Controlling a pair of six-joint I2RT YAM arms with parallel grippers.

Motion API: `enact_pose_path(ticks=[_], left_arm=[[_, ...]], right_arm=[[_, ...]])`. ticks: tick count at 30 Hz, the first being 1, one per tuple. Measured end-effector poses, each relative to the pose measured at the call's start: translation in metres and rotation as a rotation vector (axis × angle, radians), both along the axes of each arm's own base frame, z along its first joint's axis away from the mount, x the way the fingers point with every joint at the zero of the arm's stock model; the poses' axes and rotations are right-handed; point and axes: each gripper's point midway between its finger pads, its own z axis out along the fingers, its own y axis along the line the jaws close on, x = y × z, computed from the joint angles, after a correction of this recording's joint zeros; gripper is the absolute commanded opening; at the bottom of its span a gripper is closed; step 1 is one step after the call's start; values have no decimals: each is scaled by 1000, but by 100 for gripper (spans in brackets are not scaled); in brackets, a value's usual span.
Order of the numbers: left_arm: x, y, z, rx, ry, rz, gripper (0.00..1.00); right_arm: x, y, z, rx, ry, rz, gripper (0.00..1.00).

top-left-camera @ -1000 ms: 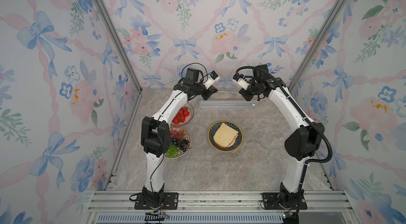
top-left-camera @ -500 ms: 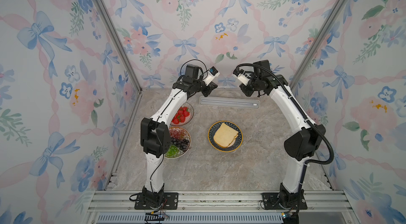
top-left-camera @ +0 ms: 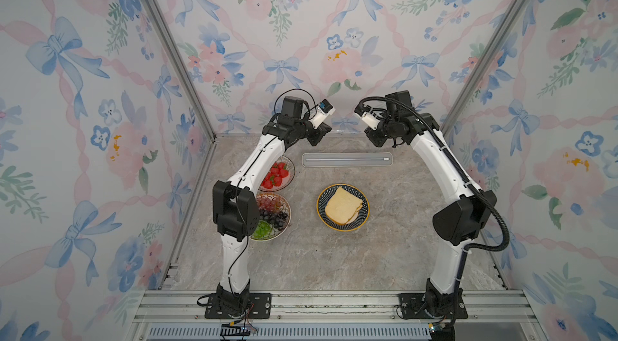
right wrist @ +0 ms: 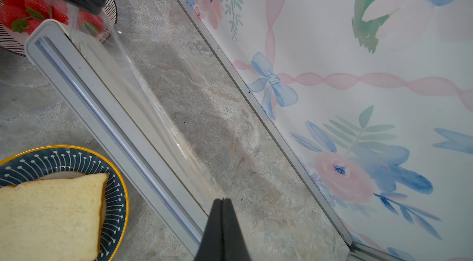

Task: Wrap the plate with plastic wrap
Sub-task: Pull the plastic wrap from the plastic wrap cutting box.

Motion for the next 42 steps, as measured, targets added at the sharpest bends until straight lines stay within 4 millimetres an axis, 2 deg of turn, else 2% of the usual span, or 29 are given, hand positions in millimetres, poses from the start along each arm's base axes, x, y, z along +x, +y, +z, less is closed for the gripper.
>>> enact_pose_path(ticks=[24,33,42], left_arm=[[0,3,5,12,-15,26,0],[-4,5,19,8,-38,33,0],[-3,6,19,14,-42,46,0]], right_arm=[[-2,4,1,-32,-12,0,0],[-5,4,11,-38,-37,5,0],[-4,6,25,-39,-72,9,0]])
